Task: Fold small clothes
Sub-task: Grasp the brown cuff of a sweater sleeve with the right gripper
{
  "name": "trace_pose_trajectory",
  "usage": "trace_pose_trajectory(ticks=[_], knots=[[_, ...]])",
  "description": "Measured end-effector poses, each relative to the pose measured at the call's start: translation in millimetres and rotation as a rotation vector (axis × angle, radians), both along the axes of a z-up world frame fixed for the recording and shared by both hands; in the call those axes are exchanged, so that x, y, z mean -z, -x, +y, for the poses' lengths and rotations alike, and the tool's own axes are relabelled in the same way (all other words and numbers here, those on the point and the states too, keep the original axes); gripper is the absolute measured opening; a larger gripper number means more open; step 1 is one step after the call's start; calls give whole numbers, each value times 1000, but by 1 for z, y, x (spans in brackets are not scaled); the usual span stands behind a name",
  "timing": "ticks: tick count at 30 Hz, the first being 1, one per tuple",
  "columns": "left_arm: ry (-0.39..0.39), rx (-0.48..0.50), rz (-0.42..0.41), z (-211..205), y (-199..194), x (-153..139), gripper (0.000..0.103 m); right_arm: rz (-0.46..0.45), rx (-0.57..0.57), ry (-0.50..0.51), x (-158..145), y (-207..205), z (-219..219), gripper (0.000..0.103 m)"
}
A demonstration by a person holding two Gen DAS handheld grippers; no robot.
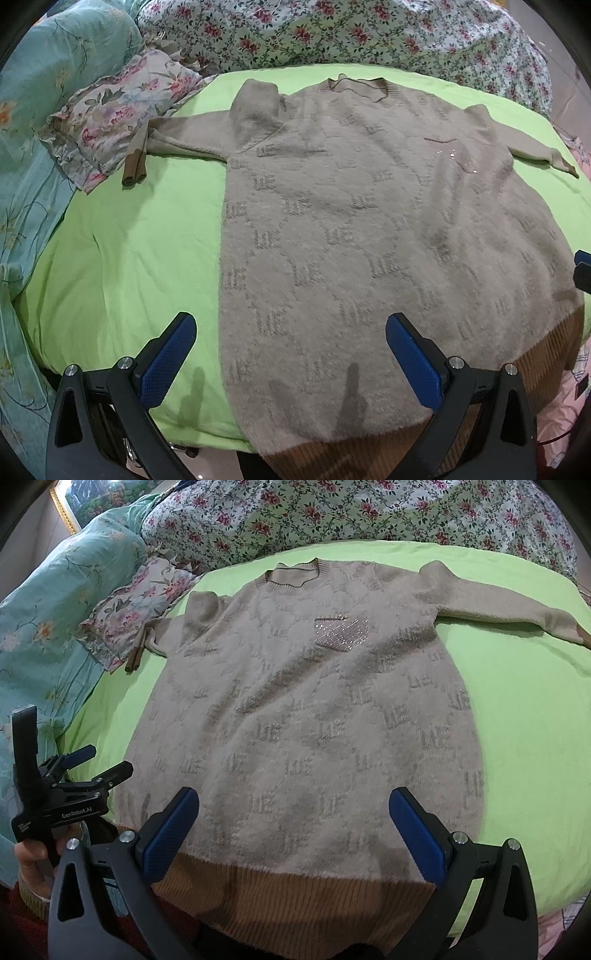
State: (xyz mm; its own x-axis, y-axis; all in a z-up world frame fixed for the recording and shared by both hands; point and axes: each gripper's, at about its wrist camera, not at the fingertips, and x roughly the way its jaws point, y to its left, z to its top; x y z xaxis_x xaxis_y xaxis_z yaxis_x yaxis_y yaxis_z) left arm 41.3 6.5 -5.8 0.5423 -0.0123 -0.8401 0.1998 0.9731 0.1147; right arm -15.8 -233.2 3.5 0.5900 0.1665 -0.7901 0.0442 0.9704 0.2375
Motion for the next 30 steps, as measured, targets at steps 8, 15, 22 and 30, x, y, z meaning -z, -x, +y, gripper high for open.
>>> trace_pose_trajectory(ticks=[8, 15, 22, 30], knots=[[7, -4, -40, 0, -19, -4, 103, -9, 97, -20, -4, -12, -51, 103], [4, -14, -54, -4, -42, -13, 103, -38, 235, 10, -15, -23, -121, 103], [-3, -25, -39, -8, -66, -16, 103, -56, 404, 18, -21, -39, -217, 103], [-33, -22, 28, -23, -84, -1, 103, -87, 748, -129, -11, -55, -367, 73]])
